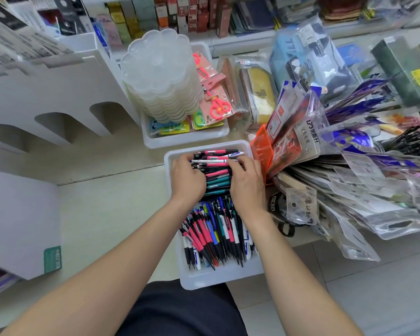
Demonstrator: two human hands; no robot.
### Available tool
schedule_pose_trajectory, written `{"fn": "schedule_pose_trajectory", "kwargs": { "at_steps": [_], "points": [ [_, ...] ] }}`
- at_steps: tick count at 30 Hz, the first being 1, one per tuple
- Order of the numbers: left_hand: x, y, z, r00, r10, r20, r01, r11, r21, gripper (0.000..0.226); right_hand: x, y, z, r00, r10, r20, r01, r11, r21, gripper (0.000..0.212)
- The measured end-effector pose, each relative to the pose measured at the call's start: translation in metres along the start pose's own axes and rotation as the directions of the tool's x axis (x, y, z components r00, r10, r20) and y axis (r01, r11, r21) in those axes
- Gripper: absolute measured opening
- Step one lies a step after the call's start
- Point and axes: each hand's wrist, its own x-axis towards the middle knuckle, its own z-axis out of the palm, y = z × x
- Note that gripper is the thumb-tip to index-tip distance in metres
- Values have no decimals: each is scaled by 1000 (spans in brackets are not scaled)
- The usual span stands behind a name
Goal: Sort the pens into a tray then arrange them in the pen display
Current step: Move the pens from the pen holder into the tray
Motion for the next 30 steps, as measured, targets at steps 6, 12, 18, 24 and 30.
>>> {"fn": "schedule_pose_trajectory", "kwargs": {
  "at_steps": [6, 12, 18, 24, 30],
  "points": [
    [-16, 1, 0, 983, 147, 112, -159, 981, 111, 65, -2, -5, 3, 1000, 7, -20, -7, 1000, 11, 50],
    [-25, -6, -5, 975, 61, 213, -106, 972, 208, 53, -7, -10, 7, 957, -156, 244, 147, 988, 55, 102],
    [-35, -21, -7, 979, 6, 205, -54, 972, 228, 47, -11, -4, 7, 979, -149, 135, 129, 980, 149, 79],
    [-43, -28, -8, 970, 99, 224, -143, 971, 192, 55, -42, -4, 1, 981, -131, 143, 107, 980, 167, 58],
    [-57, -42, -18, 954, 175, 242, -281, 800, 530, 44, -65, -13, -27, 972, -8, 234, -20, 993, 117, 21]
  ]
}}
